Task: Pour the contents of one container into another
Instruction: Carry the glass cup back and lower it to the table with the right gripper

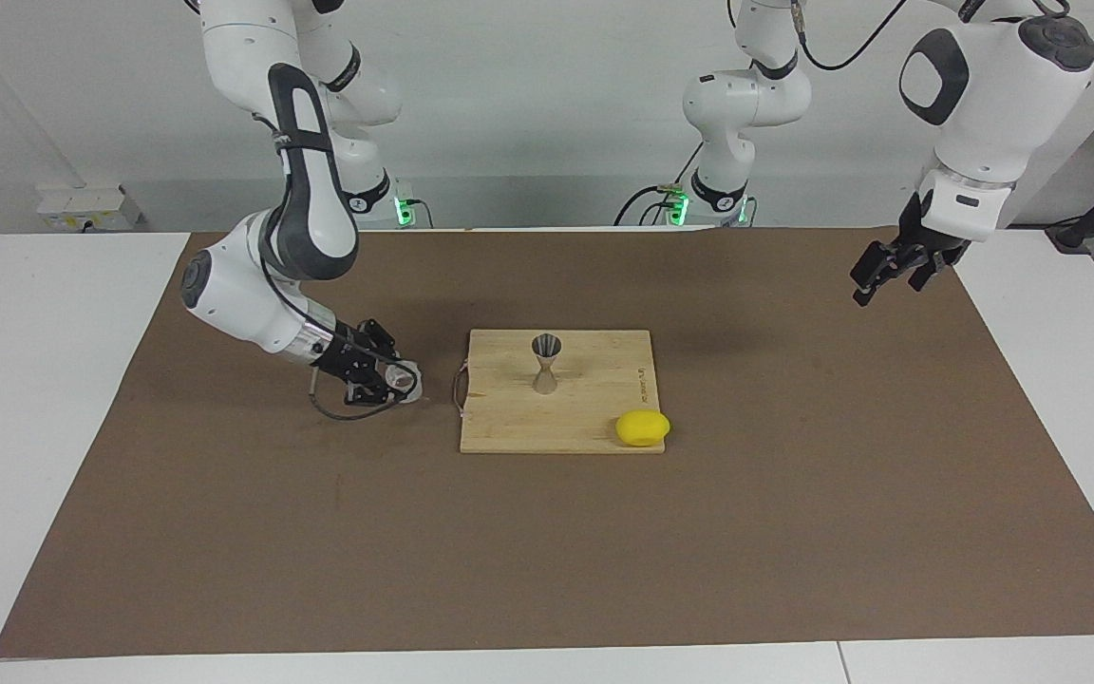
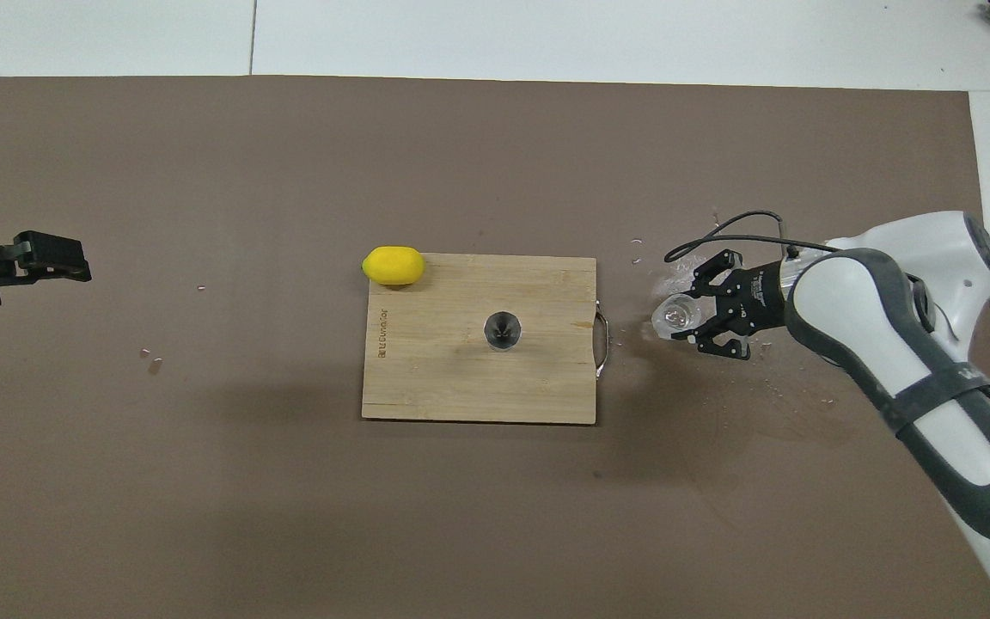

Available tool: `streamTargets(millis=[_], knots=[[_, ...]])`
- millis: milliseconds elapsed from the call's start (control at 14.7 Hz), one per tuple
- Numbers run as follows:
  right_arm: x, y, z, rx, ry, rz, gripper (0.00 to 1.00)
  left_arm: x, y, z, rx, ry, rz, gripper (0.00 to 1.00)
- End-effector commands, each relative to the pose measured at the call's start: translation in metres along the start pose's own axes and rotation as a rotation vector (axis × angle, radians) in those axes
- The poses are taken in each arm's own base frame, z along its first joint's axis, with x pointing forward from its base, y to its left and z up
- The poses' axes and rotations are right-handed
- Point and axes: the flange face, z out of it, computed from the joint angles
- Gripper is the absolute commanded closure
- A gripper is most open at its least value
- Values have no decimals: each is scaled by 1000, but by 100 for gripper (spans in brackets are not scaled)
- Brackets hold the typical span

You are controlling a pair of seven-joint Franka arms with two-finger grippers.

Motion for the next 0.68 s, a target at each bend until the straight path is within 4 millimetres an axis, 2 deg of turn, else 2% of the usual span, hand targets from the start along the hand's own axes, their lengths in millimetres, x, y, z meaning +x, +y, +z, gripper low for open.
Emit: streamTargets(millis=[0,136,408,543,611], knots=[[28,8,-7,11,-41,-28,100,3,-5,-6,12,11,6,0],[41,9,-4,-3,-49,-50,100,4,-6,-1,24,-1,8,0],[46,16,4,2,-71,-18,100,-1,-13,4,26,-44,114,0],[48,19,5,7,-70,-7,100,-2,-10,5,21,-45,122,0],[49,21,10,7,-63,-5,86,-2,-7,7,20,-46,126,0]])
